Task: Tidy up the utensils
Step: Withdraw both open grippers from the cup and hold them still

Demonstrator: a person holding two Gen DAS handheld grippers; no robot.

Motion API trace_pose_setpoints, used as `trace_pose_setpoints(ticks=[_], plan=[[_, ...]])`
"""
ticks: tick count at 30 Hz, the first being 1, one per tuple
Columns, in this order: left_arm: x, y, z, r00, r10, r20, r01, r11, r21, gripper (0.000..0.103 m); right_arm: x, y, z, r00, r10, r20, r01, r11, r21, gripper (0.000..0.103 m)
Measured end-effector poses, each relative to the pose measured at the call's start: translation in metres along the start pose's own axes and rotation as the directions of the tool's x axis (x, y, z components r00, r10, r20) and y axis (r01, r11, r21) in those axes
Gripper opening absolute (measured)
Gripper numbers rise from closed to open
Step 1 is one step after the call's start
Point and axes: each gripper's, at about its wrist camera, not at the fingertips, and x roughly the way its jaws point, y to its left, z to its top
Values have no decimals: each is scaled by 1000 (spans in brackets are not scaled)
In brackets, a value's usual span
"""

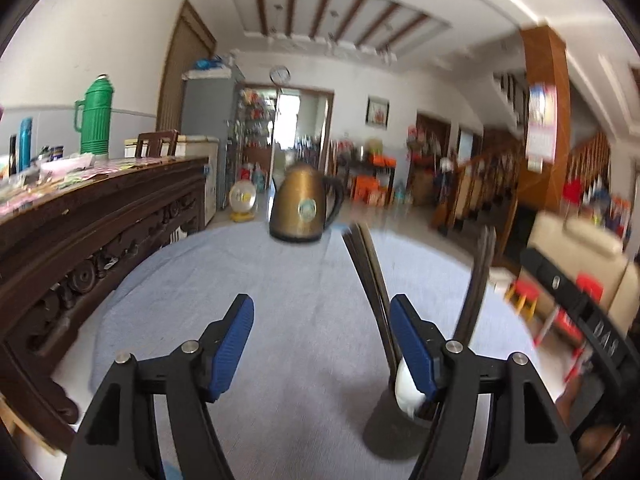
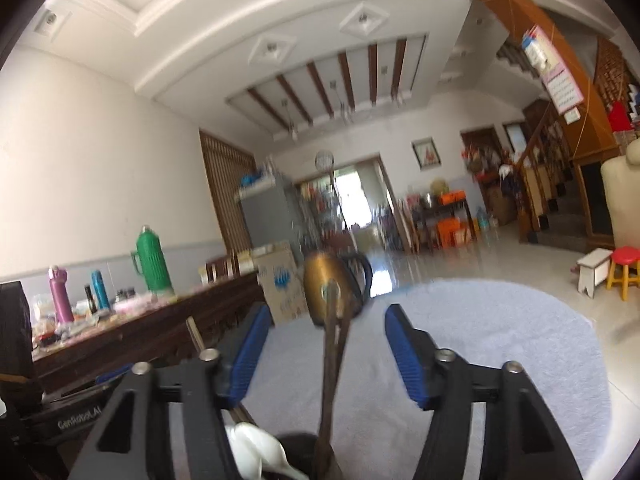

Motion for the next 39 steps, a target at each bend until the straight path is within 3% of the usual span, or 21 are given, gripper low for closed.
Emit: trace_pose_setpoints(ticks=[6, 12, 18, 24, 31, 39], plan=[[-17, -7, 6, 994, 44, -100, -42, 999, 26, 75, -23, -7, 13, 997, -30, -76, 28, 999, -25, 64], [-36, -16, 10, 984, 108, -139, -102, 993, 51, 78, -37, -6, 11, 978, -62, -201, 49, 996, -69, 66], [-64, -40, 11, 977, 179, -117, -166, 980, 110, 84, -55, -9, 10, 950, -74, -302, 60, 997, -56, 68], [-86, -59, 13, 962, 257, -95, -238, 956, 169, 86, -81, -5, 16, 936, -83, -341, 69, 996, -54, 69], [-109, -65, 18, 960, 277, -50, -265, 950, 162, 93, -111, 0, 27, 924, -122, -364, 104, 992, -68, 71], [-113, -66, 13, 950, 307, -54, -292, 937, 193, 93, -109, -1, 26, 911, -139, -389, 135, 990, -37, 71]])
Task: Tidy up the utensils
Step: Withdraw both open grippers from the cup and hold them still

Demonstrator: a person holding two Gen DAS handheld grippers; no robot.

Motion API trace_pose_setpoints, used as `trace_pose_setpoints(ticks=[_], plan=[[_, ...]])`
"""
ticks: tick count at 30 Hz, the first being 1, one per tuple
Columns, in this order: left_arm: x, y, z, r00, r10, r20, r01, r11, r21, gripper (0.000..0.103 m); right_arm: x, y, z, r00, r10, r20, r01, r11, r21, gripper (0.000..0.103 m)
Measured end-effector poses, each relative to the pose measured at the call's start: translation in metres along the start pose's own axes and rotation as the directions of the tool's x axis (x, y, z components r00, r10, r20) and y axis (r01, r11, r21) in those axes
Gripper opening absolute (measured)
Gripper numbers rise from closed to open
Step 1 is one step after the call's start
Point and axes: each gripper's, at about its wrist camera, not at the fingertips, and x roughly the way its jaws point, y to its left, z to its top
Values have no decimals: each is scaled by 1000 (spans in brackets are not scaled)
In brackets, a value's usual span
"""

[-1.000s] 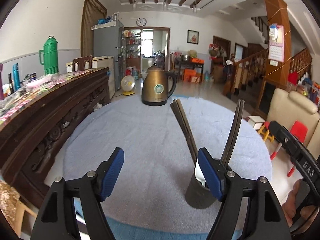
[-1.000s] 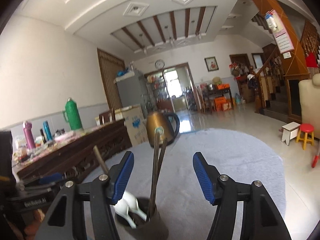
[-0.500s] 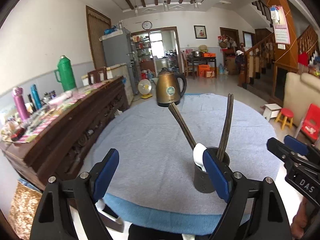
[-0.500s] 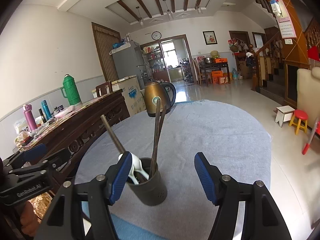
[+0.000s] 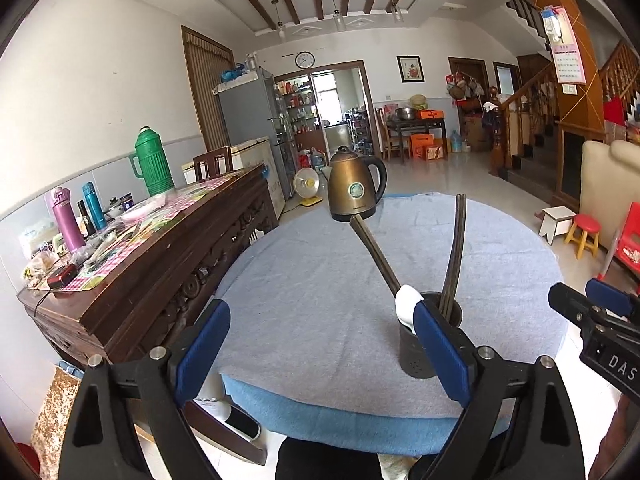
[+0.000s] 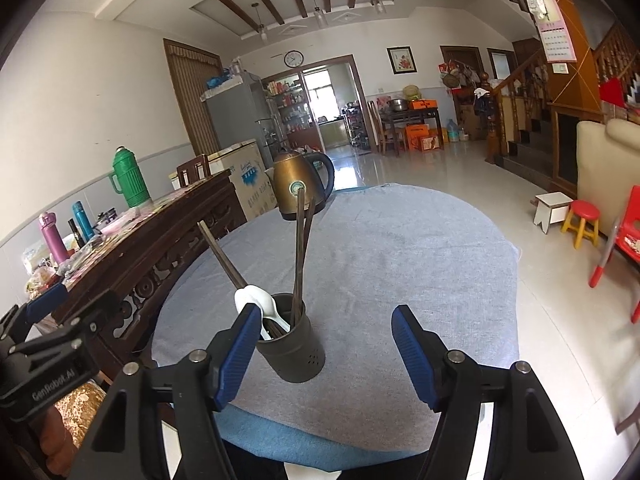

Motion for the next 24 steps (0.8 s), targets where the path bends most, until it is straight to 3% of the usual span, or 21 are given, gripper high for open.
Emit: trace_pose_setpoints(ticks=[24], plan=[[-5, 18, -6, 1000, 27, -9, -28, 999, -38, 93, 5, 25, -3, 999, -23, -24, 22, 999, -35, 71]])
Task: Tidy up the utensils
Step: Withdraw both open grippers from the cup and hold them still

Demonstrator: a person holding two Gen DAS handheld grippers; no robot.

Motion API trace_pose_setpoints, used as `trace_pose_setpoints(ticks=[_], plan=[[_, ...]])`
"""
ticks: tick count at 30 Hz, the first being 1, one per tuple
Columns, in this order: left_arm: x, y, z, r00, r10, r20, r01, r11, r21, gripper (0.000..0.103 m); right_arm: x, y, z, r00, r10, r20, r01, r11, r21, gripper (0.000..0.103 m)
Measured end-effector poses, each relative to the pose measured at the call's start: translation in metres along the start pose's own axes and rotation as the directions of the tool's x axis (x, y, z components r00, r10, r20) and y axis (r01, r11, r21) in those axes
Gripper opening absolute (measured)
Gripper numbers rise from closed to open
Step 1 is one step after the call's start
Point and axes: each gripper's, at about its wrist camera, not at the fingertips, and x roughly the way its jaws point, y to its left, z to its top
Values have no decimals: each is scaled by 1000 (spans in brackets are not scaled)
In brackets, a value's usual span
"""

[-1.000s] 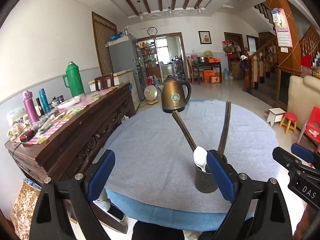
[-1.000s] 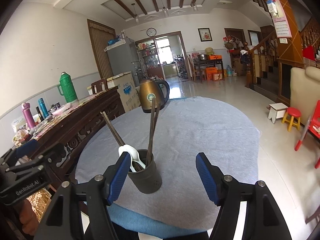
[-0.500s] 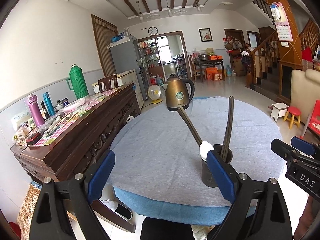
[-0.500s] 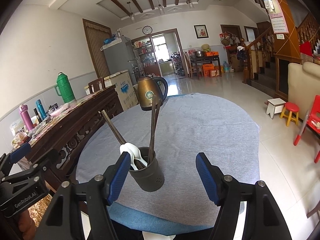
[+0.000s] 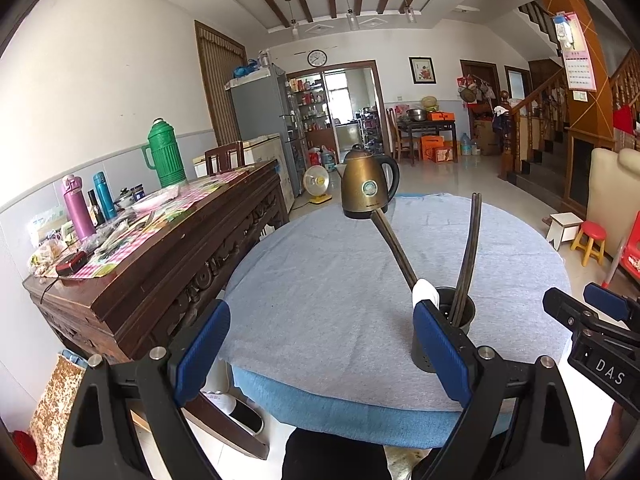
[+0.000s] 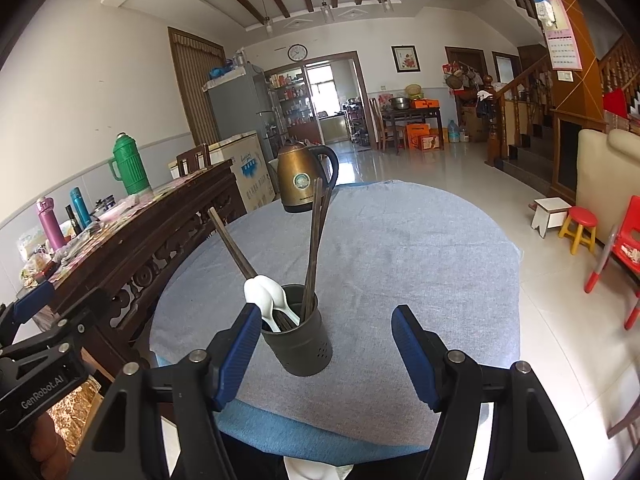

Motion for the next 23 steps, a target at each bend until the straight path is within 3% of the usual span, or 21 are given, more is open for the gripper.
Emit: trace_pose_setpoints(ticks=[18, 23], plan=[[6, 3, -2, 1000, -12, -7, 12, 1000, -27, 93, 4, 5, 1, 999, -22, -25, 22, 1000, -16, 71], [11, -3, -2, 999, -2, 52, 2, 1000, -7, 93, 16, 0, 6, 998, -50, -46, 49, 999, -14, 71]])
